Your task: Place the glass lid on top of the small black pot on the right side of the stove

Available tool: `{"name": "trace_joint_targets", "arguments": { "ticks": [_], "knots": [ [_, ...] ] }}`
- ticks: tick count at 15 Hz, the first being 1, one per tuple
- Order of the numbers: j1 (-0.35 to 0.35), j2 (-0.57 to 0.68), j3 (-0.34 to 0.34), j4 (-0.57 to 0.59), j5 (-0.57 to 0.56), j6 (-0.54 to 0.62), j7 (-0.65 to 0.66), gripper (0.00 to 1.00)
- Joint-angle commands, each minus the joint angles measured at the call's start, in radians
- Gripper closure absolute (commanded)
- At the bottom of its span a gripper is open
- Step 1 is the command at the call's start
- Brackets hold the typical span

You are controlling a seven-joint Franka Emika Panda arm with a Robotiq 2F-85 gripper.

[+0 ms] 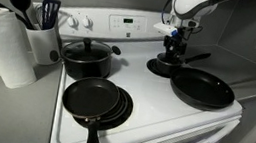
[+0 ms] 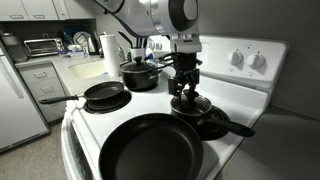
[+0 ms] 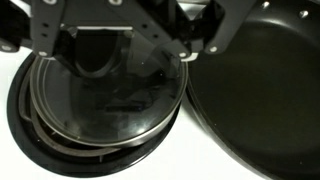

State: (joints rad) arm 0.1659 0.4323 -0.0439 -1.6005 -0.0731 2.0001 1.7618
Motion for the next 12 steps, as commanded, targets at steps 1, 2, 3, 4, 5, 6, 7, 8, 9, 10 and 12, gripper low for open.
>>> {"name": "trace_joint_targets", "arguments": {
  "ticks": [1, 2, 3, 4, 5, 6, 7, 8, 9, 10, 12],
  "knots": [
    [-0.005, 0.053, 0.004, -0.010, -0.018, 0.000, -0.017, 0.00],
    [-0.003, 0.053, 0.004, -0.005, -0.023, -0.007, -0.017, 0.00],
    [-0.001, 0.052, 0.004, -0.002, -0.029, -0.009, -0.017, 0.00],
    [0.001, 0.050, 0.004, 0.004, -0.037, -0.010, -0.018, 0.00],
    [0.003, 0.049, 0.004, 0.009, -0.044, -0.012, -0.019, 0.00],
    [0.006, 0.048, 0.003, 0.018, -0.057, -0.014, -0.021, 0.00],
    [0.010, 0.045, 0.002, 0.024, -0.071, -0.017, -0.020, 0.00],
    [0.013, 0.039, 0.001, 0.029, -0.087, -0.016, -0.023, 0.00],
    [0.016, 0.038, 0.000, 0.038, -0.102, -0.018, -0.024, 0.00],
    [0.019, 0.036, -0.001, 0.044, -0.118, -0.014, -0.024, 0.00],
    [0.025, 0.041, -0.001, 0.064, -0.144, -0.015, -0.025, 0.00]
  ]
}}
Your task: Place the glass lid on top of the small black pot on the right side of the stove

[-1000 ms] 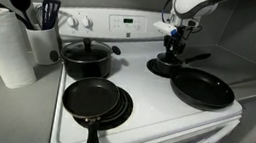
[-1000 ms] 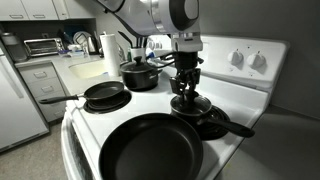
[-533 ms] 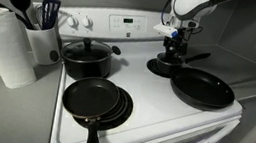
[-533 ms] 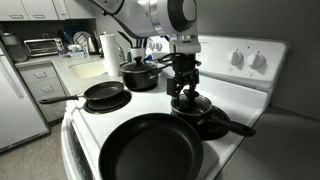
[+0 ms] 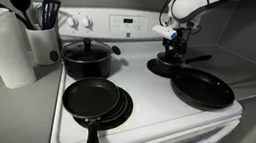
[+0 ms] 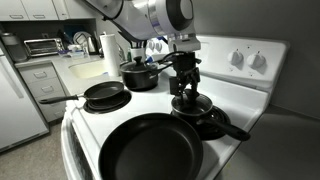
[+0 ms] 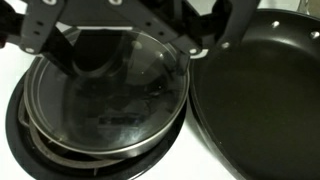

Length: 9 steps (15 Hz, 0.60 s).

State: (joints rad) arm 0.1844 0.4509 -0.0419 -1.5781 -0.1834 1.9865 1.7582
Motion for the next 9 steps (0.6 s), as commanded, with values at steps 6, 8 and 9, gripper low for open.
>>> {"name": "trace_joint_targets", "arguments": {
  "ticks": [6, 8, 9],
  "knots": [
    [0.023, 0.028, 0.004, 0.089, -0.070, -0.004, -0.036, 0.00],
    [0.032, 0.016, 0.011, 0.106, -0.071, -0.030, -0.066, 0.00],
    [0.037, 0.013, 0.013, 0.120, -0.072, -0.047, -0.085, 0.00]
  ]
}}
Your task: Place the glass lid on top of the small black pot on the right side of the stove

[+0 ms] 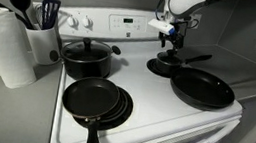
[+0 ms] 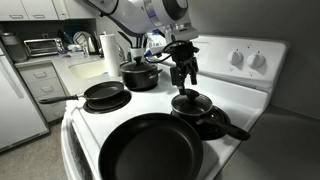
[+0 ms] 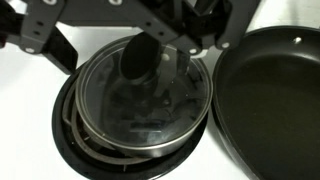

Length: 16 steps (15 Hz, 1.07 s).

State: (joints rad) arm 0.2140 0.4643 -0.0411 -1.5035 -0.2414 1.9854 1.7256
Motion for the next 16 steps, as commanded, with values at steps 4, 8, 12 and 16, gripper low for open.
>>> {"name": "trace_joint_targets", "arguments": {
  "ticks": [4, 8, 12, 16],
  "knots": [
    [0.022, -0.025, 0.033, 0.112, 0.007, -0.161, -0.148, 0.00],
    [0.026, -0.052, 0.059, 0.167, 0.033, -0.292, -0.222, 0.00],
    [0.014, -0.070, 0.076, 0.200, 0.080, -0.403, -0.294, 0.00],
    [0.028, -0.062, 0.065, 0.201, 0.061, -0.386, -0.265, 0.00]
  ]
}}
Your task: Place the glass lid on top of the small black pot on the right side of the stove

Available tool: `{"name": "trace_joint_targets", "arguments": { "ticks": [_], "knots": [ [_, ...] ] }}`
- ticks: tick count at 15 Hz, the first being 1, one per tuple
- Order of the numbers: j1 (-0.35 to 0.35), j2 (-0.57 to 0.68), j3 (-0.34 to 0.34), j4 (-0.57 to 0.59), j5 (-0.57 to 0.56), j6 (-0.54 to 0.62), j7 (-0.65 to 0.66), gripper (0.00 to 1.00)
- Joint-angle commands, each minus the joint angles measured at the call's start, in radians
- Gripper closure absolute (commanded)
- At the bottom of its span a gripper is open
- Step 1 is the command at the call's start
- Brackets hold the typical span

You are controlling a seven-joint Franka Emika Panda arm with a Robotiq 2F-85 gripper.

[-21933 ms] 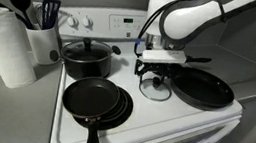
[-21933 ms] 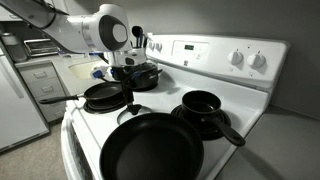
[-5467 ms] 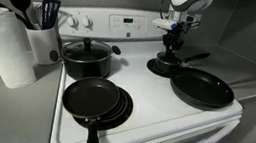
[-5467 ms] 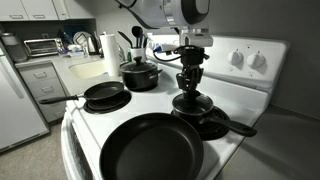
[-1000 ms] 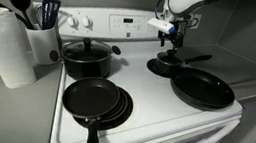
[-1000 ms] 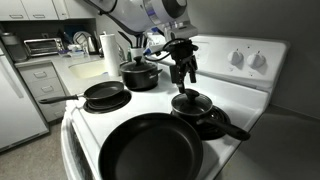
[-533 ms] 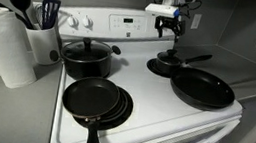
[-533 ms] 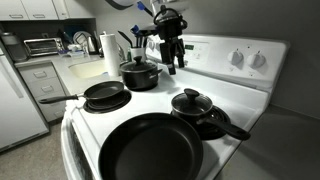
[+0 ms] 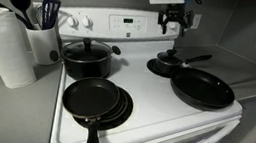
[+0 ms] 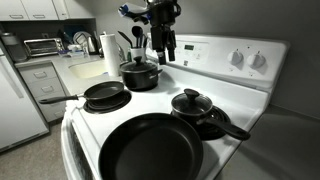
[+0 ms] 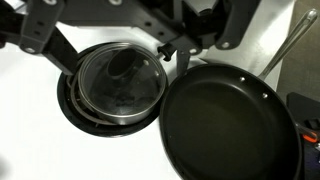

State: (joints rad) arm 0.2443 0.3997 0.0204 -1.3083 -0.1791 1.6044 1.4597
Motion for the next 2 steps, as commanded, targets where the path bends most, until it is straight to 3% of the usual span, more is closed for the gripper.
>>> {"name": "trace_joint_targets", "arguments": {
  "ticks": [1, 2],
  "knots": [
    [-0.002, 0.002, 0.004, 0.006, -0.001, -0.006, 0.000, 0.00],
    [-0.002, 0.002, 0.004, 0.006, -0.001, -0.006, 0.000, 0.00]
  ]
}}
